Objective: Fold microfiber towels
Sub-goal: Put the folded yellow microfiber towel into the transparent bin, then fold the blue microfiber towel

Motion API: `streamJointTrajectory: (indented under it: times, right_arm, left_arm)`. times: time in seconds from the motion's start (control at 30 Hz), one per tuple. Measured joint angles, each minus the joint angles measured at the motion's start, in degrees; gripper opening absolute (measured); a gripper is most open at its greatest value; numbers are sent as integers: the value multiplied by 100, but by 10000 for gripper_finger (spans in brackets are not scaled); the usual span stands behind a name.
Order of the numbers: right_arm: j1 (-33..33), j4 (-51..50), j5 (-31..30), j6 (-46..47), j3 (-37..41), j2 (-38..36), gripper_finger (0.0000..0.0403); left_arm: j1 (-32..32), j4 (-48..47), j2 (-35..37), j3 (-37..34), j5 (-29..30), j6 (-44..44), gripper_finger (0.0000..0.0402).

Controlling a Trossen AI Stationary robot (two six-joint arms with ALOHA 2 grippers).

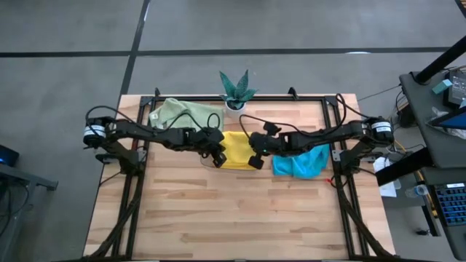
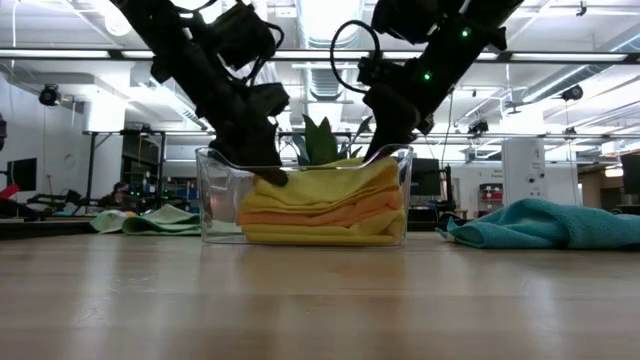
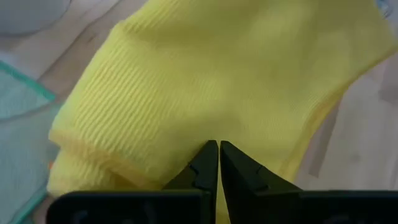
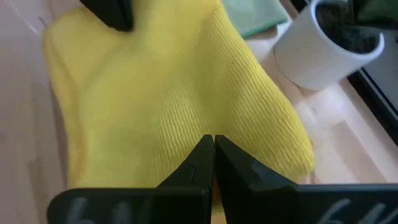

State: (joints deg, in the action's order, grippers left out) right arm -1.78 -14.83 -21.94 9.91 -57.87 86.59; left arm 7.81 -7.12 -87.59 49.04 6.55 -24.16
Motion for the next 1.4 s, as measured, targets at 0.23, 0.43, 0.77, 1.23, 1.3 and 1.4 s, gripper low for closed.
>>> streamJointTrajectory:
  times: [0.23,0.43,0.77,1.23,1.3,1.4]
  right_arm:
    - [0,-61,-14,9,0,0,8]
    - [104,-42,-226,-112,2,-75,8]
    - [620,-44,-351,-193,95,-803,8]
    - [1598,-475,-360,1397,880,-1921,8]
    - [1635,-814,-351,1857,933,-1958,8]
    - [1711,-1449,-333,2574,985,-1938,8]
  left_arm:
    - [2,-194,15,22,3,-100,3]
    - [-1,-498,124,33,9,-243,3]
    - [-436,-491,631,164,35,-225,3]
    - [-2403,493,979,136,1081,-242,3]
    - [-2690,742,950,122,1228,-235,3]
    - [-3050,1184,866,122,1480,-221,3]
